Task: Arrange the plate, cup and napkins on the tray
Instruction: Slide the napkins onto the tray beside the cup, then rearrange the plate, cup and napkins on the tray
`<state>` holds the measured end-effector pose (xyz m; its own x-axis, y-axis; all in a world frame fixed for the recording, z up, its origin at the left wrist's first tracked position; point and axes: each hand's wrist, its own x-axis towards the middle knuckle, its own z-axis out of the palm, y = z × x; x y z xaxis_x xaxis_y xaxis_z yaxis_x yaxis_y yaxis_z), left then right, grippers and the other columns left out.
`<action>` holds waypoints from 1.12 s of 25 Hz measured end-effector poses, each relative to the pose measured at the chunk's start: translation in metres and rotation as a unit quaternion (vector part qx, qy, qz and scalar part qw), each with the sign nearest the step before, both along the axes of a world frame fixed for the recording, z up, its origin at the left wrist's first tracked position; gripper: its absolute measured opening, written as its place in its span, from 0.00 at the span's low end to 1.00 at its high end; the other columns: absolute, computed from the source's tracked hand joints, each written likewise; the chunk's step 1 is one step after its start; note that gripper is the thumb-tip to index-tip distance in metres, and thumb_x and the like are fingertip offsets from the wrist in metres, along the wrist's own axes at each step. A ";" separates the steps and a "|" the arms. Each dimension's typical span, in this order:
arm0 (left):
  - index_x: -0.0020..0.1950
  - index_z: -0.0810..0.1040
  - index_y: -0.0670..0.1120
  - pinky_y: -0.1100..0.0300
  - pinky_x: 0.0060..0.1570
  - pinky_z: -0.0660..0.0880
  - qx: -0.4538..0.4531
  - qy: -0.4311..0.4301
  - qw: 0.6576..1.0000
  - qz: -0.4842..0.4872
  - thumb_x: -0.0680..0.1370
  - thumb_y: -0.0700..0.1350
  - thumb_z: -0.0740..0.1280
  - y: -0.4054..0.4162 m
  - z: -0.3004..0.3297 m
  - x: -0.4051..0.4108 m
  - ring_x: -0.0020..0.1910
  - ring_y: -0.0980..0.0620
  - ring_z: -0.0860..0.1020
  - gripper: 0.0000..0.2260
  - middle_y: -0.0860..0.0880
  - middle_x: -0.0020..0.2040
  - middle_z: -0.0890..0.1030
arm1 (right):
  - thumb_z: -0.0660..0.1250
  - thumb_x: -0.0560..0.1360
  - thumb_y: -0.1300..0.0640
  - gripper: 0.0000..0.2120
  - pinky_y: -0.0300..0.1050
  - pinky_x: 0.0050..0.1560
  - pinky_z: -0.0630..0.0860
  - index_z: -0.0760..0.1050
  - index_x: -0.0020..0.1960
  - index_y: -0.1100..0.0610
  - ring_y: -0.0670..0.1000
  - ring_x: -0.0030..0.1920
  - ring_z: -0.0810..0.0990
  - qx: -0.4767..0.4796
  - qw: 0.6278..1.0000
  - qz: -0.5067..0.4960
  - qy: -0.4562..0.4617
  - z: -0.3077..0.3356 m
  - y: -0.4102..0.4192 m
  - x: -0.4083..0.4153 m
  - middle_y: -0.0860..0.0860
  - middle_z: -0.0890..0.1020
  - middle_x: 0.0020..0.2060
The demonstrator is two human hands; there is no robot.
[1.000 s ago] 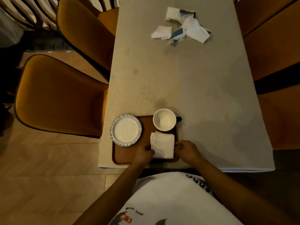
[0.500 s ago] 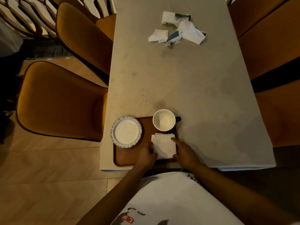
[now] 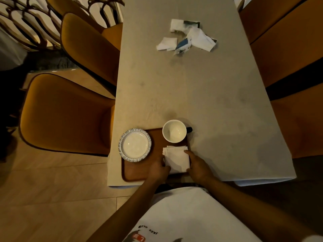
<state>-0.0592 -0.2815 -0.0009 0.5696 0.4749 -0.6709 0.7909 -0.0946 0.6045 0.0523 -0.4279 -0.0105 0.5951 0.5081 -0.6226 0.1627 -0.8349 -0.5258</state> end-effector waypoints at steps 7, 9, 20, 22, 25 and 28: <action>0.64 0.76 0.49 0.50 0.57 0.80 0.008 -0.033 0.999 0.042 0.78 0.39 0.64 -0.005 0.005 -0.015 0.53 0.49 0.80 0.16 0.47 0.59 0.82 | 0.69 0.76 0.58 0.31 0.53 0.68 0.74 0.61 0.75 0.51 0.57 0.68 0.73 0.010 0.999 0.030 -0.010 0.004 0.009 0.000 0.55 0.72 0.70; 0.53 0.81 0.51 0.48 0.54 0.81 0.006 -0.038 0.996 0.084 0.78 0.39 0.64 -0.006 0.009 -0.027 0.48 0.51 0.82 0.09 0.48 0.51 0.84 | 0.68 0.76 0.58 0.25 0.52 0.64 0.76 0.66 0.71 0.53 0.57 0.63 0.77 0.029 0.998 0.047 0.000 0.006 0.021 -0.001 0.57 0.77 0.65; 0.50 0.82 0.44 0.41 0.50 0.81 0.052 0.009 0.950 0.308 0.76 0.44 0.70 0.016 0.019 -0.104 0.45 0.43 0.84 0.06 0.42 0.46 0.85 | 0.66 0.77 0.55 0.24 0.56 0.64 0.73 0.66 0.71 0.52 0.62 0.64 0.75 0.073 0.976 0.205 -0.028 0.014 0.108 -0.018 0.60 0.71 0.67; 0.58 0.80 0.46 0.47 0.49 0.81 0.093 0.005 0.951 0.295 0.76 0.46 0.70 0.030 0.020 -0.107 0.46 0.45 0.83 0.11 0.44 0.51 0.85 | 0.65 0.77 0.57 0.28 0.56 0.65 0.73 0.62 0.75 0.49 0.63 0.65 0.74 0.051 0.977 0.202 -0.042 0.013 0.120 -0.018 0.61 0.68 0.69; 0.64 0.76 0.46 0.55 0.46 0.80 0.130 -0.007 0.957 0.261 0.78 0.46 0.67 0.069 0.017 -0.108 0.48 0.46 0.83 0.15 0.44 0.54 0.84 | 0.64 0.78 0.57 0.27 0.57 0.63 0.75 0.63 0.75 0.47 0.63 0.64 0.75 0.056 0.986 0.149 -0.046 0.008 0.142 -0.022 0.61 0.69 0.68; 0.70 0.72 0.46 0.50 0.52 0.80 0.108 -0.036 0.969 0.219 0.77 0.39 0.66 0.112 0.012 -0.106 0.52 0.45 0.82 0.21 0.42 0.57 0.82 | 0.64 0.79 0.56 0.26 0.56 0.62 0.75 0.64 0.75 0.47 0.61 0.65 0.75 0.066 0.993 0.093 -0.044 0.004 0.161 -0.027 0.59 0.71 0.69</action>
